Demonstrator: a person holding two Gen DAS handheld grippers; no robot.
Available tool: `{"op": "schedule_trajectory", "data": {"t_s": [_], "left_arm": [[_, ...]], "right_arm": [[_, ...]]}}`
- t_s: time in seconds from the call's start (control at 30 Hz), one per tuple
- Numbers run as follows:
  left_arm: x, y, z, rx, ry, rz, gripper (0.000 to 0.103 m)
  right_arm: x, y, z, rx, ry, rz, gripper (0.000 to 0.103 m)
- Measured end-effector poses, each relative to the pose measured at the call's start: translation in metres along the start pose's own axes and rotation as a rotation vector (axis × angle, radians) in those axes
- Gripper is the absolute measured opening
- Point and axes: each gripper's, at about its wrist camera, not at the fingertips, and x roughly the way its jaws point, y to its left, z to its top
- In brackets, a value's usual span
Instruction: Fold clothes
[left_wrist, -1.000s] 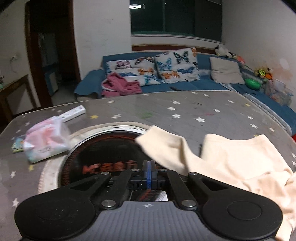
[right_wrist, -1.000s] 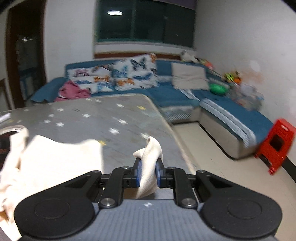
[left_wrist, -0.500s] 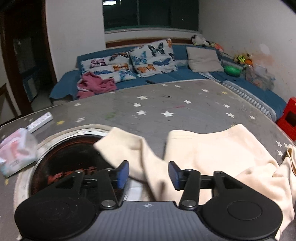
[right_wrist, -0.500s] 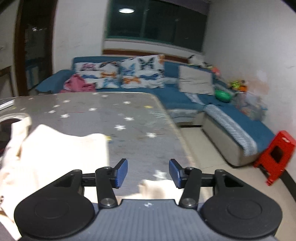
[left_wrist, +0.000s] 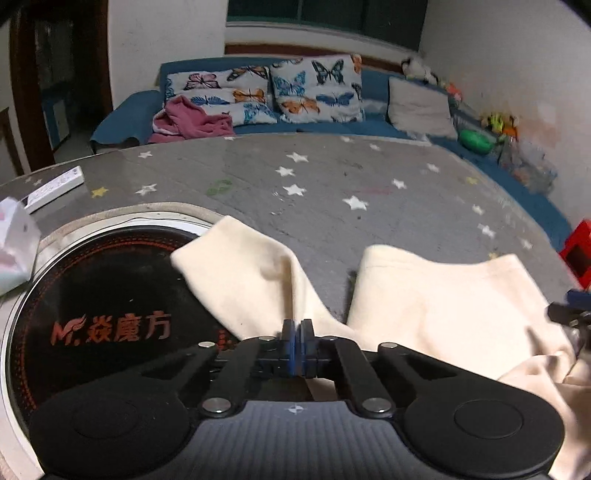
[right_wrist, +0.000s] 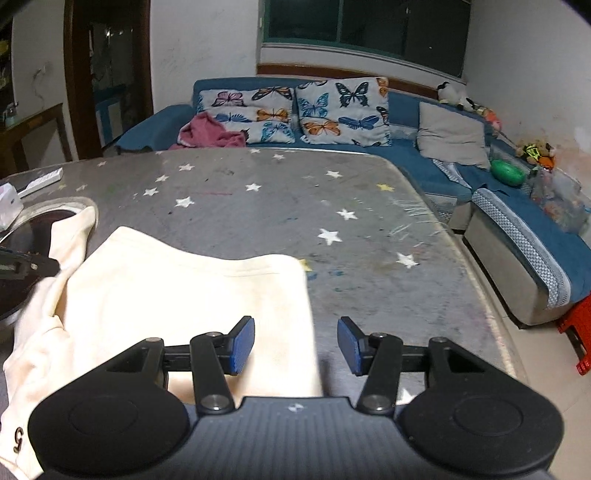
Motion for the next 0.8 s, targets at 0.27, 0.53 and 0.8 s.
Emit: {"op": "schedule_trajectory", "data": {"t_s": [0.27,0.53,0.8], "left_arm": [[-0.091,0.056,-0.043,-0.113,-0.091,0.11,0.002],[-0.145,0.098,-0.097,-0.158,-0.019,0.228,0.004],[-0.149,0.074,-0.058,-0.062,-0.106,0.145,0.042]], "right_arm": [[-0.002,0.014,-0.003,-0.036,0.008,0.044,0.05],[-0.012,0.03,-0.008,-0.074,0.015,0.1,0.051],[-0.003,0.029,0.007,-0.068,0.02,0.081,0.05]]}}
